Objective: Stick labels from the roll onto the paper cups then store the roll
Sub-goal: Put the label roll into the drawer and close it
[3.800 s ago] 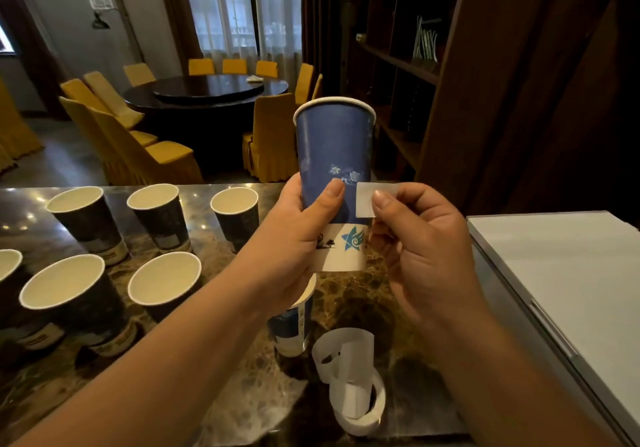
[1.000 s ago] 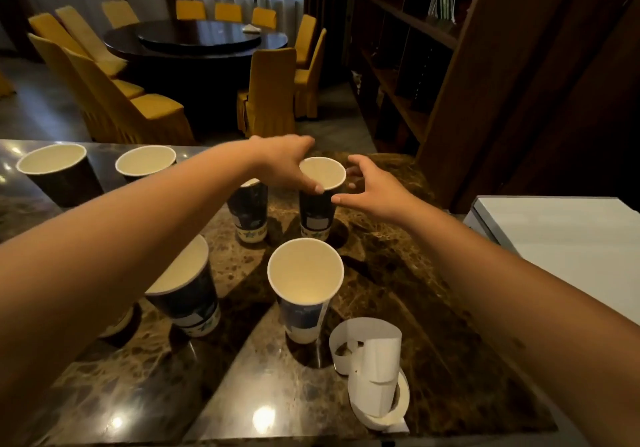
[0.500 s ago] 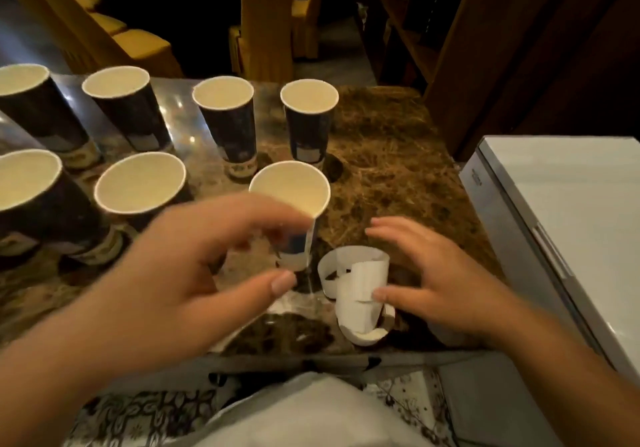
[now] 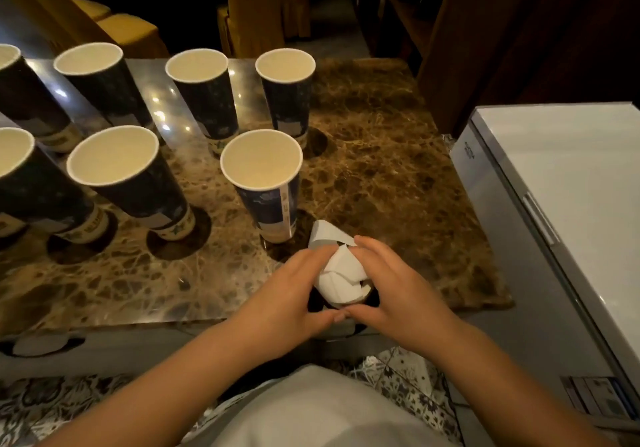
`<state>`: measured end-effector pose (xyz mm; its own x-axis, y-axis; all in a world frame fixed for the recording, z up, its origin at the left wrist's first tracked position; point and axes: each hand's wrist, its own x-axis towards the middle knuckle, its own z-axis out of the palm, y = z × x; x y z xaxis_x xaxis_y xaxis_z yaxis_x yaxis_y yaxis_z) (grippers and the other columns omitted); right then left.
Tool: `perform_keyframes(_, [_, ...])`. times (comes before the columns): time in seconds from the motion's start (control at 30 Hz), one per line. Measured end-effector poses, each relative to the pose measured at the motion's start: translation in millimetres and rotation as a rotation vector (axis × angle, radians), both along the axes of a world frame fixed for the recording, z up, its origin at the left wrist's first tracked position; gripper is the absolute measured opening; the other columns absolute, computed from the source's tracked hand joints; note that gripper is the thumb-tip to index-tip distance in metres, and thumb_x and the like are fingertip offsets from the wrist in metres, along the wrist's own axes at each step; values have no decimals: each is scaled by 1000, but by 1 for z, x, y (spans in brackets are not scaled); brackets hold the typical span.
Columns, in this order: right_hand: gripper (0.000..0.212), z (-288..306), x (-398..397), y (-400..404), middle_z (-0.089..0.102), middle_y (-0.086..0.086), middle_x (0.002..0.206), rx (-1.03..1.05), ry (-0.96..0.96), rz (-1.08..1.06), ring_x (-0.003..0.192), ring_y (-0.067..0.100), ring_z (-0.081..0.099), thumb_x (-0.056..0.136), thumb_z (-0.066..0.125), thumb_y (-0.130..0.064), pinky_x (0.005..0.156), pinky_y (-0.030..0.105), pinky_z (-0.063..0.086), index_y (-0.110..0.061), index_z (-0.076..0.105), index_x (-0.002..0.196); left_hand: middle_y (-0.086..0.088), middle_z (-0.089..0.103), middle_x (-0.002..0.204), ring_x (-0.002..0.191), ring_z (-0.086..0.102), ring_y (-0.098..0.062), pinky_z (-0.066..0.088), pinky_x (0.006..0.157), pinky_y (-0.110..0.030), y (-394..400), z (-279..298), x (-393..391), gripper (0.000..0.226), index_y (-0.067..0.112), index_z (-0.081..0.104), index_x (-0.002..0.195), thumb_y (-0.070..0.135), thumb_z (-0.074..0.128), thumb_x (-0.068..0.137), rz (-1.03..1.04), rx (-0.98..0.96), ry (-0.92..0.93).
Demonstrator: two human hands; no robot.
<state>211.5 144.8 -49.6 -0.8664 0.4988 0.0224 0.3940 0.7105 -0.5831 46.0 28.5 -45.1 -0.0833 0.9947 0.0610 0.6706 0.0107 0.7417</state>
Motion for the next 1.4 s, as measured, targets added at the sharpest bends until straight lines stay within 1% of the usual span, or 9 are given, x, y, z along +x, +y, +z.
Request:
perform_keyframes(0.13, [58,-3,0,-6,57,-6,127,-34,135,-17,115,6,51,78,74,-34,92,19,45,-22,51,129,10,52,135,125,46,-1,38,103,-15,2,-11,3,72,25,44,139,32,80,77,9,17,69])
perform_keyframes(0.23, [71,-9,2,-9,59,-9,124,-77,118,-100,110,9,55,72,78,-42,84,23,50,-26,47,133,4,58,130,120,52,-6,41,100,-15,-2,-13,-2,66,19,51,135,26,81,76,-6,29,104])
perform_keyframes(0.4, [95,-3,3,-17,55,-17,121,-284,115,-113,106,-1,54,60,86,-48,78,7,46,-39,34,138,1,59,128,119,51,-9,38,101,-14,-22,-3,-4,63,17,55,132,35,77,76,9,54,133])
perform_keyframes(0.57, [92,6,-8,-42,55,-17,118,-287,133,-7,104,1,56,62,84,-45,84,25,53,-44,29,136,-8,34,145,130,31,-30,36,100,-49,-52,9,-16,63,34,56,125,54,77,68,93,53,428])
perform_keyframes(0.67, [91,8,-15,-60,50,-23,115,-229,190,93,104,-3,51,62,80,-46,81,16,48,-37,30,138,-4,23,159,146,17,-28,26,102,-47,-69,18,-24,64,38,51,125,60,72,69,-11,32,564])
perform_keyframes(0.83, [102,5,-22,-92,57,-9,129,-394,204,72,115,-1,55,63,90,-29,89,17,49,-34,27,143,14,48,143,137,39,-2,44,106,-35,-91,22,-37,75,27,47,138,46,80,74,-168,-48,284])
perform_keyframes(1.17, [103,11,-22,-161,46,-23,131,-528,174,-13,123,1,50,63,90,-24,99,33,49,-65,22,128,28,53,122,106,45,10,36,86,-6,-150,19,-43,77,36,43,137,47,80,70,-207,-76,159])
perform_keyframes(1.27, [101,6,-19,-178,36,-14,144,-571,233,-54,129,9,47,63,90,-22,100,34,49,-67,26,128,24,58,119,101,51,6,42,81,-10,-163,17,-41,74,34,47,133,47,82,69,-204,-38,138])
perform_keyframes(1.4, [103,-6,-18,-192,24,-9,152,-680,371,-102,135,17,45,63,89,-9,98,35,51,-62,31,130,17,62,119,105,60,-5,53,82,-31,-175,10,-38,64,29,53,127,45,78,69,-137,0,24])
